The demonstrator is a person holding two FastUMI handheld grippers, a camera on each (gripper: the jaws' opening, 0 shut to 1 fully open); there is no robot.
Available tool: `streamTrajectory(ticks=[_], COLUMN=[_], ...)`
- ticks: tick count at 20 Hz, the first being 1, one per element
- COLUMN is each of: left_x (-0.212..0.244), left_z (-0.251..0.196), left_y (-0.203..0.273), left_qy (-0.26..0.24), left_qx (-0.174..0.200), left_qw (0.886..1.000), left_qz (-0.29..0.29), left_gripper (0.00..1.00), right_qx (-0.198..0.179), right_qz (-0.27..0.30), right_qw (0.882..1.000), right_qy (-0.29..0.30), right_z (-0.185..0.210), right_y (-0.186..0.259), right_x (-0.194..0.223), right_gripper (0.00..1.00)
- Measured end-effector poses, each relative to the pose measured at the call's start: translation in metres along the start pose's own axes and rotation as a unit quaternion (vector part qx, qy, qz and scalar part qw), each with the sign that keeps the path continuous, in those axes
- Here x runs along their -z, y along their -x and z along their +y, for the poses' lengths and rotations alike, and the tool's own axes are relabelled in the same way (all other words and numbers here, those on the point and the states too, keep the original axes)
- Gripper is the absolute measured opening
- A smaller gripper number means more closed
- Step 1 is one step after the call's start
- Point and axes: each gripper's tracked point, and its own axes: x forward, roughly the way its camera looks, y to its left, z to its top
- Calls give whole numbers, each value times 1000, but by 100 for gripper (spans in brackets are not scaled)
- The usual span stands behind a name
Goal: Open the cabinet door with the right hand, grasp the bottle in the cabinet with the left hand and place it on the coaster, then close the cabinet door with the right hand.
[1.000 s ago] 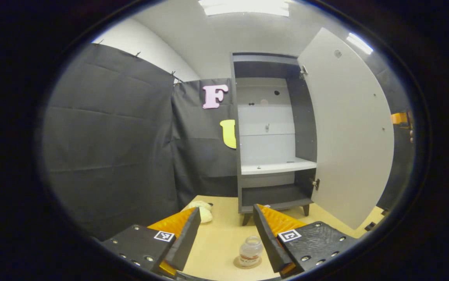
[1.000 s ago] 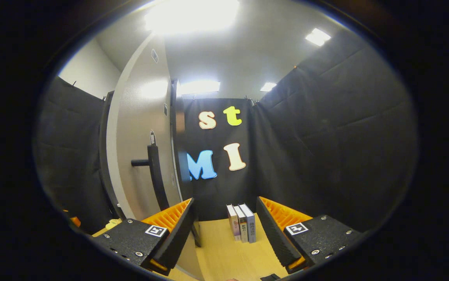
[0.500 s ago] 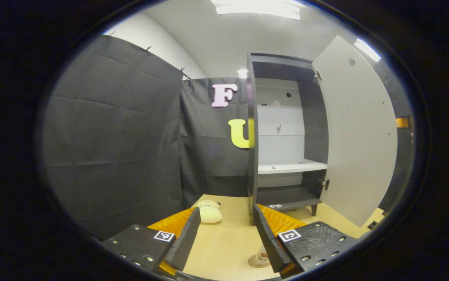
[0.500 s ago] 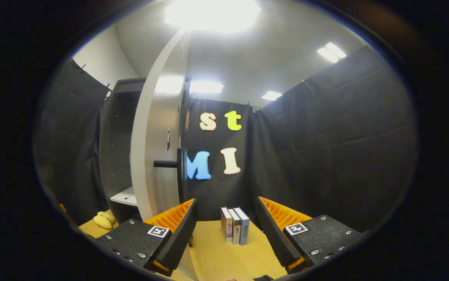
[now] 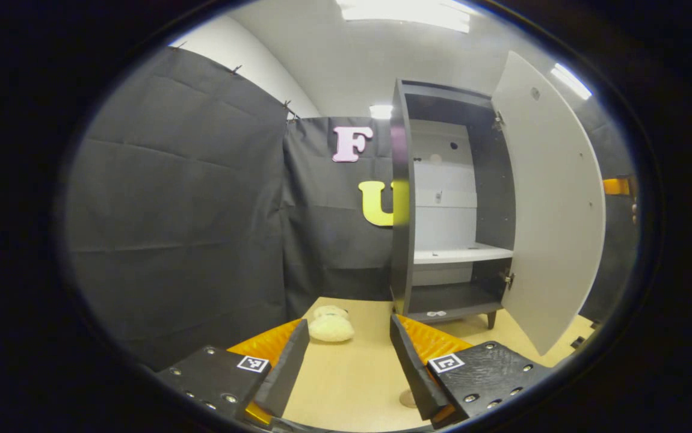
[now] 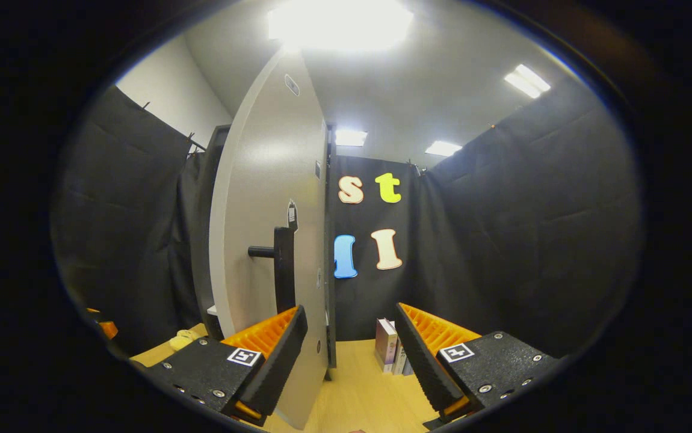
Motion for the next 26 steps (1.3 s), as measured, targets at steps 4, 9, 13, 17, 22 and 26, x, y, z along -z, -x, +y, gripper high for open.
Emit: streamTrajectory(ticks=[4,9,13,17,22,26], left_x=[2,8,10,7,2,0], left_z=[31,66,92,113,129,131], left_y=[5,15,22,27,31,32], left_qy=[4,10,10,5,4,4], left_qx=[-12,-34,-53,-69,-83,-91], left_qw=[1000,999,998,998,997,996], left_qz=[2,6,8,6,-1,-6], left_gripper=[81,81,81,81,81,81], right_qx=[-12,-29,-47,-66,-99,-111], right_qz=[-5,-12,-15,-15,-15,-14], right_qw=[1000,1000,999,998,995,994], right_qy=[6,2,-7,-12,-16,-14], right_z=[30,67,95,122,159,175], right_y=[-2,-9,-16,-28,-45,-52], right_x=[-2,-4,-6,-4,-1,0], right_gripper=[92,92,92,93,93,94])
